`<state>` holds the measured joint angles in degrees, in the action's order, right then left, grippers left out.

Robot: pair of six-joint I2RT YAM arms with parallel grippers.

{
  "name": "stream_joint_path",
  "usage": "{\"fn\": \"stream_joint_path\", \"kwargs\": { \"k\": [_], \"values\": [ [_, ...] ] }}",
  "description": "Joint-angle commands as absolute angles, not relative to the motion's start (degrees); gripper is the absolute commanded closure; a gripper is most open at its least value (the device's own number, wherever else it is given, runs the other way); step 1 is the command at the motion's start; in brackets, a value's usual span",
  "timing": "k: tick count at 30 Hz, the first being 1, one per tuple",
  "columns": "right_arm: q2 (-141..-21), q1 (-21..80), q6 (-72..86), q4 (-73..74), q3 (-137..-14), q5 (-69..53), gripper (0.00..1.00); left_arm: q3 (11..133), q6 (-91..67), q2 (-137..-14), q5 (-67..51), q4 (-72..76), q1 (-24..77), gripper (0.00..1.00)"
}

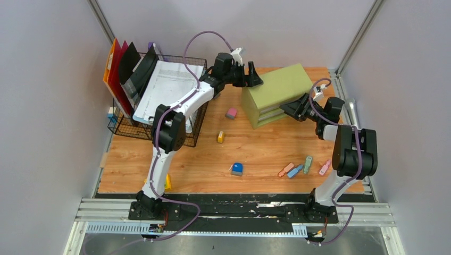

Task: Organize the desk
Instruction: Move the storage box to the center of the board.

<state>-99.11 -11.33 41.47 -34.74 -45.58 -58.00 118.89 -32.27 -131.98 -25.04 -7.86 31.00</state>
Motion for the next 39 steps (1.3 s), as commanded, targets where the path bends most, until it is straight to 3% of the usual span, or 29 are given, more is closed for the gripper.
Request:
{"fn": "stream_joint_path", "kwargs": {
  "k": [1, 9, 29, 39],
  "values": [
    [-101.2, -11.3, 49.4, -52.0, -43.2, -59.3, 0.23, 117.1, -32.6, -128.9, -28.0, -13.6, 31.8, 0.03],
    [-111.5, -10.8, 68.0, -79.8, -42.8, -56.0, 0.2, 114.0, -32.1, -127.7, -28.6, -12.9, 31.8, 0.03],
    [-121.0, -10.2, 80.9, -94.2, -53.2, -51.2, 0.27, 110.7, -31.7, -127.3, -29.2, -12.9, 31.9, 0.03],
    [-123.7, -10.6, 85.2, -95.3, -54.3, -49.5, 0.52, 107.8, -34.7, -127.3, -30.5, -10.8, 32.0, 0.03]
  ]
}}
